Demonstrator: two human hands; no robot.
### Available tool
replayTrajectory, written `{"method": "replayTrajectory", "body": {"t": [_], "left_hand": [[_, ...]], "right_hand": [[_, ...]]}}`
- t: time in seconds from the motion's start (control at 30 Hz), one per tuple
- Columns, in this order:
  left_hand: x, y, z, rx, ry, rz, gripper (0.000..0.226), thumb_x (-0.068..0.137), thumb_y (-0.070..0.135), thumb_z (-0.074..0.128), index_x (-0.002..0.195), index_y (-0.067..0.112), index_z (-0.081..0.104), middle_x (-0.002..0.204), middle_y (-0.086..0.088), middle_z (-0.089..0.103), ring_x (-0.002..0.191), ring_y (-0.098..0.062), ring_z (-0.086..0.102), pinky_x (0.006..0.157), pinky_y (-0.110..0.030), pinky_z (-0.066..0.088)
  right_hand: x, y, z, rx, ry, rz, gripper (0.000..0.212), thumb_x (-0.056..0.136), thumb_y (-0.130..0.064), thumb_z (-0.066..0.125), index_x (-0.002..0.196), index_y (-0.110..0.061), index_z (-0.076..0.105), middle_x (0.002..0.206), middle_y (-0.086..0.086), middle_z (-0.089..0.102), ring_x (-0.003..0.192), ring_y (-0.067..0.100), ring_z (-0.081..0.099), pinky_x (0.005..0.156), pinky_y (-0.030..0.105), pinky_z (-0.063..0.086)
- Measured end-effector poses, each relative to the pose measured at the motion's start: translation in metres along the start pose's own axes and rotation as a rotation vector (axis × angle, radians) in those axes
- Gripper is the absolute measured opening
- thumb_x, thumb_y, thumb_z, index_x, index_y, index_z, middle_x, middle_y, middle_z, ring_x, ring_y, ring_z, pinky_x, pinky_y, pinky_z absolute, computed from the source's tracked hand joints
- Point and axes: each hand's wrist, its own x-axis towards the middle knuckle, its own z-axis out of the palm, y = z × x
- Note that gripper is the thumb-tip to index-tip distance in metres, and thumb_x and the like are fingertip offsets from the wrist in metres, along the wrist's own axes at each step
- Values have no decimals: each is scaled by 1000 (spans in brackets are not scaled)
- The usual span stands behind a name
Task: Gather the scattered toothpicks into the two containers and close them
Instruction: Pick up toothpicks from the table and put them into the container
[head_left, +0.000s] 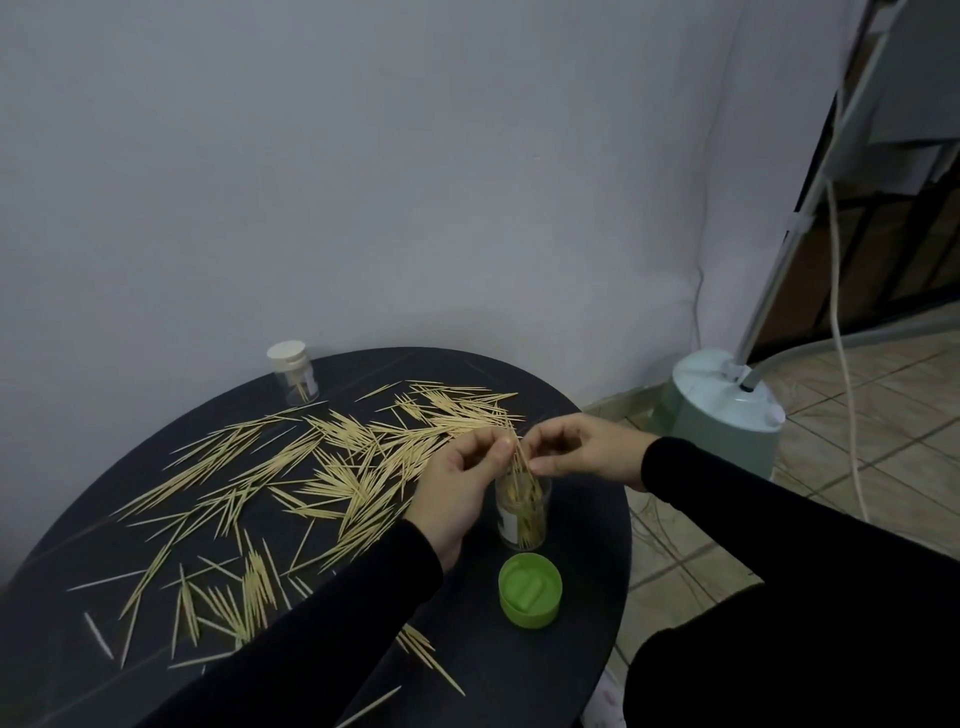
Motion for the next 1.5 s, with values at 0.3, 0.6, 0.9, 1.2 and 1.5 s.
{"method": "replayTrajectory", "body": {"t": [0.3,0.6,0.9,1.2,1.5], "left_hand": [[-3,2,-17,294,-63,216,19,89,6,61,105,14,65,100,5,65,90,5,60,74,-13,47],[-2,1,-35,1138,-234,806,36,95,39,41,109,27,72,120,12,60,103,-12,47,83,-27,38],[-1,2,-38,1065,-204,803,42,97,46,37,110,27,72,118,9,58,108,-12,45,88,-28,38],[8,5,-42,753,-51,570,36,93,45,40,98,33,73,106,21,60,108,-5,46,88,-15,31],[15,3,-41,778,-132,591,24,82,44,58,88,29,76,96,19,66,98,-4,51,81,-24,39]], "right_hand": [[-8,-9,-11,-110,-36,32,42,68,-36,75,107,-30,61,96,-2,59,86,11,55,80,27,47],[-5,-14,-6,-343,-82,109,40,73,-33,81,108,-38,60,86,-19,59,70,-11,51,62,10,38],[2,-11,-7,-347,-110,121,48,70,-32,82,111,-37,58,91,-17,63,69,-13,52,68,16,38],[22,-8,-10,-529,-73,171,45,83,-16,73,123,-29,57,103,-2,67,58,-12,51,59,9,36],[42,-1,1,-562,10,140,29,91,-30,64,119,-23,63,94,-8,61,76,2,52,63,12,37]]}}
